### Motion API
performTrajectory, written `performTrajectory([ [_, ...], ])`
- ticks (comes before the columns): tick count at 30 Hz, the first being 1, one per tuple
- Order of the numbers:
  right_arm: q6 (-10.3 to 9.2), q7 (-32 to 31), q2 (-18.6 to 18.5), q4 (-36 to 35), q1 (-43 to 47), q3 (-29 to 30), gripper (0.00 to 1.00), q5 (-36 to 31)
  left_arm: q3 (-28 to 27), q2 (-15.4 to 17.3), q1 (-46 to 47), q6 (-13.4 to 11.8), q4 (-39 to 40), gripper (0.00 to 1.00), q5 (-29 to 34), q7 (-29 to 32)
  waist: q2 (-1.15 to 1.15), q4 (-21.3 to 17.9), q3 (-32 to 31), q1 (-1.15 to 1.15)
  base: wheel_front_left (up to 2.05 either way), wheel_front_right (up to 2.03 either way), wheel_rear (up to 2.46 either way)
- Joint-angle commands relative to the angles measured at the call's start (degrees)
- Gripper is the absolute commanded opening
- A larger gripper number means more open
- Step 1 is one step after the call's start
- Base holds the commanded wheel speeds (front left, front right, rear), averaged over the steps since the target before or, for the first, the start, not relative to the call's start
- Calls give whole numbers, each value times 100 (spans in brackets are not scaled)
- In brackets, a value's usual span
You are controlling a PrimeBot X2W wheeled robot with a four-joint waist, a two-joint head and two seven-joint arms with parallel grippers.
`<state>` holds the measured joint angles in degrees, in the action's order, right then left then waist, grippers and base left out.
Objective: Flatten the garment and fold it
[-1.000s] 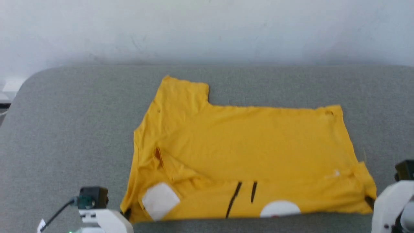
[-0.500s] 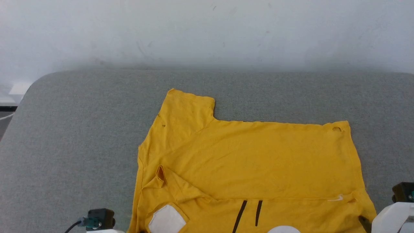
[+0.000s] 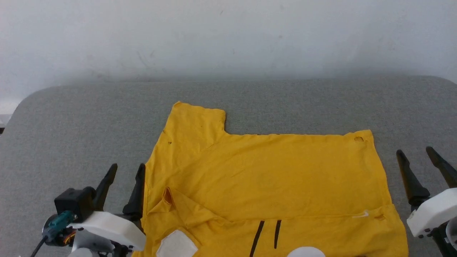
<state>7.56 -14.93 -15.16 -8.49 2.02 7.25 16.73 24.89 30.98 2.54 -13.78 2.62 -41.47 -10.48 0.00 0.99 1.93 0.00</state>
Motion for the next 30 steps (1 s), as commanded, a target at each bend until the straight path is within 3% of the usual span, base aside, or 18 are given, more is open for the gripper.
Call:
performTrajectory([
  [1, -8, 324, 58, -33, -66, -23, 100, -38, -46, -58, 137, 33, -34, 100, 138, -164, 0, -75, 80, 0, 0, 0, 0],
  [7, -8, 1163, 383, -108, -140, -47, 100, -288, -171, -226, 459, -25, -27, 100, 431, -367, 0, -254, 340, 0, 0, 0, 0],
  [13, -8, 1570, 717, 22, -189, -225, 100, -606, 7, 102, 1176, 116, -201, 100, 733, 175, 0, -585, 716, 0, 0, 0, 0],
  [19, -8, 1653, 853, 65, -403, -429, 100, -756, 297, 611, 2353, 524, -540, 100, 848, 1690, 0, -1029, 1212, 0, 0, 0, 0],
  [26, -8, 1854, 1002, 168, -748, -589, 100, -750, 482, 858, 3815, 1129, -1374, 100, 430, 3716, 0, -1564, 1776, 0, 0, 0, 0],
  [30, -8, 2001, 1099, 295, -872, -730, 100, -690, 536, 1037, 4528, 1204, -1816, 100, 273, 4907, 0, -1824, 2042, 0, 0, 0, 0],
])
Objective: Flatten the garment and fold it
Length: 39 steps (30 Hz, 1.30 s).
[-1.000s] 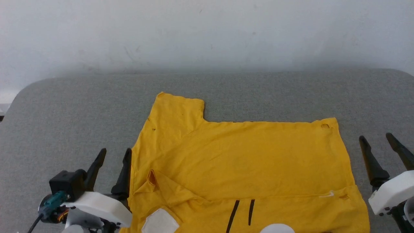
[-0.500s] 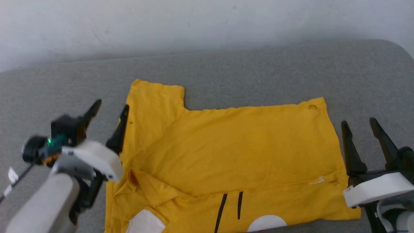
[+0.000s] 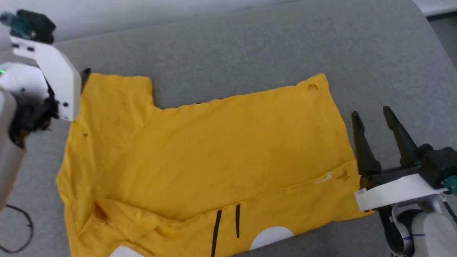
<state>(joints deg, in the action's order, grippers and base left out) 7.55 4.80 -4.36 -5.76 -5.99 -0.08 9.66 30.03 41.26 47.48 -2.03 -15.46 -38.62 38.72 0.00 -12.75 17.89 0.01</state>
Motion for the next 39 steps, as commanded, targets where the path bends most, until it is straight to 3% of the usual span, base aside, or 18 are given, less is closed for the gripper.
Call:
performTrajectory([
  [1, -6, 59, 35, 63, -96, -28, 100, 27, 42, 60, 183, 52, -80, 100, -40, 255, 0, -513, 511, -1, 0, 0, 0],
  [7, -6, 235, 98, 288, -251, -146, 100, 47, 130, 374, 669, 147, -539, 100, -109, 1292, 0, -781, 780, -1, 0, 0, 0],
  [10, -6, 303, 119, 387, -310, -162, 100, 67, 103, 471, 707, 76, -794, 100, -219, 1649, 0, -851, 881, -1, 0, 0, 0],
  [22, -6, 400, 145, 635, -452, -156, 100, 113, 80, 606, 703, -17, -1038, 100, -290, 1817, 0, -895, 1117, -1, 0, 0, 0],
  [23, -6, 404, 146, 644, -458, -148, 100, 122, 96, 600, 673, 0, -1058, 83, -336, 1901, 0, -885, 1120, -1, 0, 0, 0],
  [24, -6, 406, 146, 652, -463, -140, 100, 130, 102, 588, 643, 21, -1068, 0, -404, 1994, 0, -872, 1120, -1, 0, 0, 0],
  [27, -6, 398, 146, 677, -474, -96, 100, 128, 45, 527, 612, 41, -995, 0, -548, 1992, 0, -805, 1092, -1, 0, 0, 0],
  [32, -6, 297, 140, 681, -486, 7, 100, -2, -15, 357, 626, 84, -1023, 0, -360, 1091, 0, -592, 842, -1, 0, 0, 0],
  [39, -6, -317, -382, 407, -483, 51, 100, 76, 61, 71, 598, 414, -1166, 0, -142, -79, 0, -83, 338, -1, 0, 0, 0],
])
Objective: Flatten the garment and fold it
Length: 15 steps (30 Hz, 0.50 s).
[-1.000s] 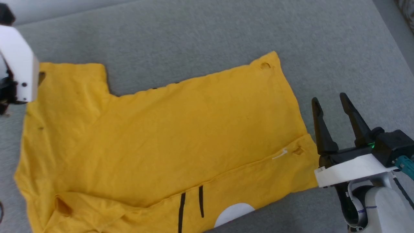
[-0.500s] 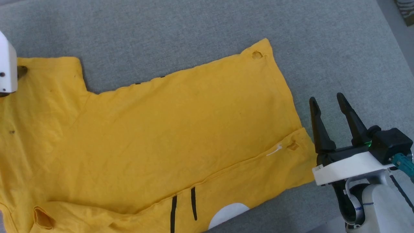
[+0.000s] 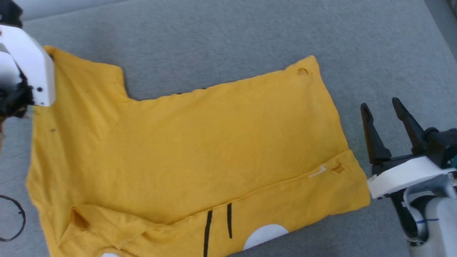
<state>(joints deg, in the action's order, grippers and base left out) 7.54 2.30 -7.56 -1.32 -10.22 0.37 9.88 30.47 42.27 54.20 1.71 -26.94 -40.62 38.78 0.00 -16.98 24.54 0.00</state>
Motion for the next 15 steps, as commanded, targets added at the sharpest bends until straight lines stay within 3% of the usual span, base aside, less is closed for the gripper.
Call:
performTrajectory([
  [1, -5, -263, -204, -82, -68, -45, 100, 120, 31, -60, -97, 86, 7, 0, 73, -214, 0, 418, -384, 0, 0, 0, 0],
  [8, -5, -2025, -1401, -391, -358, -367, 100, 1059, 284, -197, -464, 213, 671, 0, 343, -948, 0, 1016, -538, 0, 0, 0, 0],
  [11, -5, -2750, -1943, -250, -679, -582, 100, 1353, 383, -265, -677, 226, 1044, 0, 373, -1133, 0, 1266, -500, 0, 0, 0, 0],
  [15, -5, -3508, -2380, 69, -1185, -931, 100, 1737, 494, -335, -884, 164, 1604, 0, 462, -1305, 0, 1634, -384, 0, 0, 0, 0],
])
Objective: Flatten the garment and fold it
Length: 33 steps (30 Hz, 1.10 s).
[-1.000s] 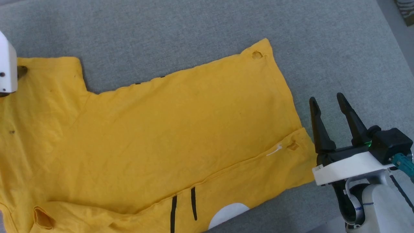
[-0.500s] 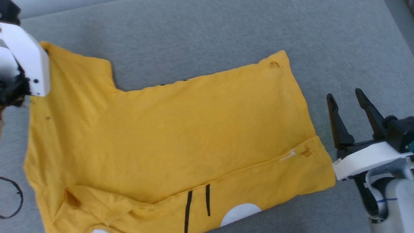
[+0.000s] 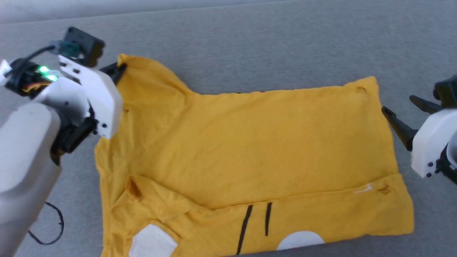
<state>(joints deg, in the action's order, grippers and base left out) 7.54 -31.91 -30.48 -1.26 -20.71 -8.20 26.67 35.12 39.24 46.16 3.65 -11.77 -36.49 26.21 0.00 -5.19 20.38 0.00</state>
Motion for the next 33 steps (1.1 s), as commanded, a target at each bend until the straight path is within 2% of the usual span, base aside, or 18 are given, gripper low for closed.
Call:
performTrajectory([
  [1, -5, -86, -88, 62, -136, -74, 100, 58, 30, -32, -80, -30, 87, 0, 49, -48, 0, 455, 32, 0, 0, 0, 0],
  [4, -5, -426, -486, 415, -519, -405, 100, 38, 141, -107, -212, -82, 468, 0, 115, -103, 0, 721, 119, 0, 0, 0, 0],
  [7, -5, -620, -694, 858, -894, -640, 100, 36, 243, -170, -295, -132, 826, 0, 181, -119, 0, 953, 221, 0, 0, 0, 0],
  [13, -5, -741, -953, 1720, -1390, -1234, 100, -121, 393, -325, -346, -198, 1270, 0, 268, -158, 0, 1315, 359, 0, 0, 0, 0],
  [20, -5, -886, -1136, 2298, -1489, -2131, 100, 59, 461, -392, -331, -209, 1350, 0, 305, -213, 0, 1450, 423, 0, 0, 0, 0],
  [22, -5, -835, -1189, 2347, -1489, -2450, 16, 128, 468, -402, -341, -206, 1323, 0, 292, -235, 0, 1441, 406, 0, 0, 0, 0],
  [23, -5, -757, -1217, 2383, -1506, -2567, 0, 143, 472, -402, -356, -202, 1303, 0, 277, -241, 0, 1426, 386, 0, 0, 0, 0],
  [26, -5, -360, -1210, 2546, -1602, -2668, 0, 226, 432, -385, -421, -253, 1236, 0, 266, -345, 0, 1357, 285, 0, 0, 0, 0],
  [33, -5, 850, -982, 2787, -1699, -2254, 0, 299, 289, -222, -843, -409, 1151, 0, 87, -559, 0, 1115, -274, 0, 0, 0, 0],
])
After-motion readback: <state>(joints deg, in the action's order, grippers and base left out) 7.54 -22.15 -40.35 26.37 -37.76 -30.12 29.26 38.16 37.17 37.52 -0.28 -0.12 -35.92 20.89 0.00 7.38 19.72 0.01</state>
